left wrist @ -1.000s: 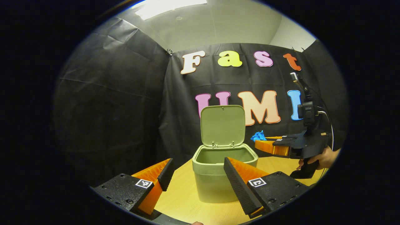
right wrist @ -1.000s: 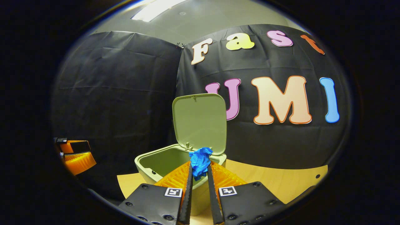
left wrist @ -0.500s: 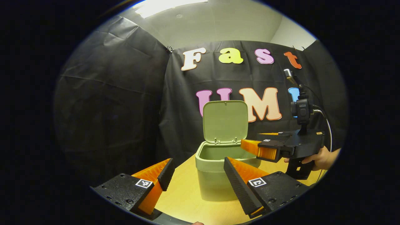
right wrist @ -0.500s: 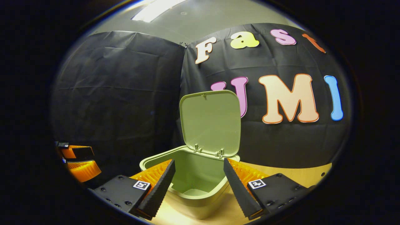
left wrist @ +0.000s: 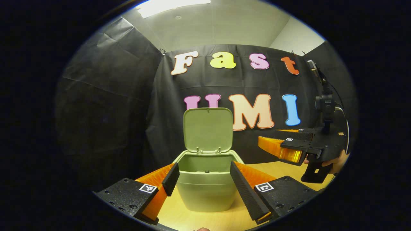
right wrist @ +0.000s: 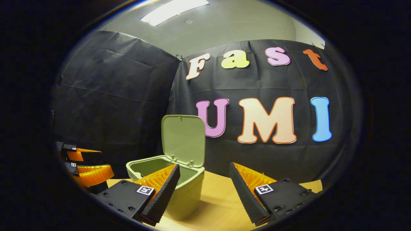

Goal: Press the lid of the desktop garbage bin to open it, pick up the crumpled paper on the desktop and throw it into the bin, then pick up the pop can on the desktop and drop it into the bin, and finally close the garbage bin lid.

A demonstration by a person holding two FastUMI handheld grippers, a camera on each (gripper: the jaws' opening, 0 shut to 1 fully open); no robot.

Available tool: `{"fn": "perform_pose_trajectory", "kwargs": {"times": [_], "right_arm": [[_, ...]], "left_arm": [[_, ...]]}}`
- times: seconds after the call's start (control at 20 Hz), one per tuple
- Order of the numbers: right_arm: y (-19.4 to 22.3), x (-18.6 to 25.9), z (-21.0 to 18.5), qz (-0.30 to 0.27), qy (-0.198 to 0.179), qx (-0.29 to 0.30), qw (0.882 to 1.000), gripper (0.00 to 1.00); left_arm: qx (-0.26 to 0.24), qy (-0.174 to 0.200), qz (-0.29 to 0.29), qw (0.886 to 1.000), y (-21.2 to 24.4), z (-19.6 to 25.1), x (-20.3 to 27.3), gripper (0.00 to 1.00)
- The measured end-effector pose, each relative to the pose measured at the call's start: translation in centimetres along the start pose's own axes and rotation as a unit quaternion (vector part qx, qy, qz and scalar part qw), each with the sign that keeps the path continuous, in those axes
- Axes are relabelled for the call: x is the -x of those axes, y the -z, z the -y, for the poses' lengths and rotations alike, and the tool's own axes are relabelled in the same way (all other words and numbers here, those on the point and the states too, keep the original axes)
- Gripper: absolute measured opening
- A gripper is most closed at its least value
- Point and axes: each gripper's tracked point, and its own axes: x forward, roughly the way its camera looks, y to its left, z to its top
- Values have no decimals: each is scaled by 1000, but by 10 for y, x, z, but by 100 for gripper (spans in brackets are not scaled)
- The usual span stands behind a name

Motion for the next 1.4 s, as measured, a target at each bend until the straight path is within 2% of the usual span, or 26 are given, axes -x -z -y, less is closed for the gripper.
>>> {"fn": "perform_pose_trajectory", "kwargs": {"times": [0.35, 0.65, 0.95, 1.4], "right_arm": [[5, 64, 120, -16, 97, 5, 995, 98], [17, 119, 198, -37, 163, 8, 986, 98], [28, 156, 238, -54, 197, 10, 979, 98], [50, 188, 268, -85, 209, 15, 974, 100]], "left_arm": [[4, 64, -1, 998, 4, 76, -21, 95], [13, 107, -25, 994, 28, 134, -32, 95], [18, 138, -74, 988, 78, 178, -35, 95], [14, 153, -172, 973, 171, 219, -24, 94]]}}
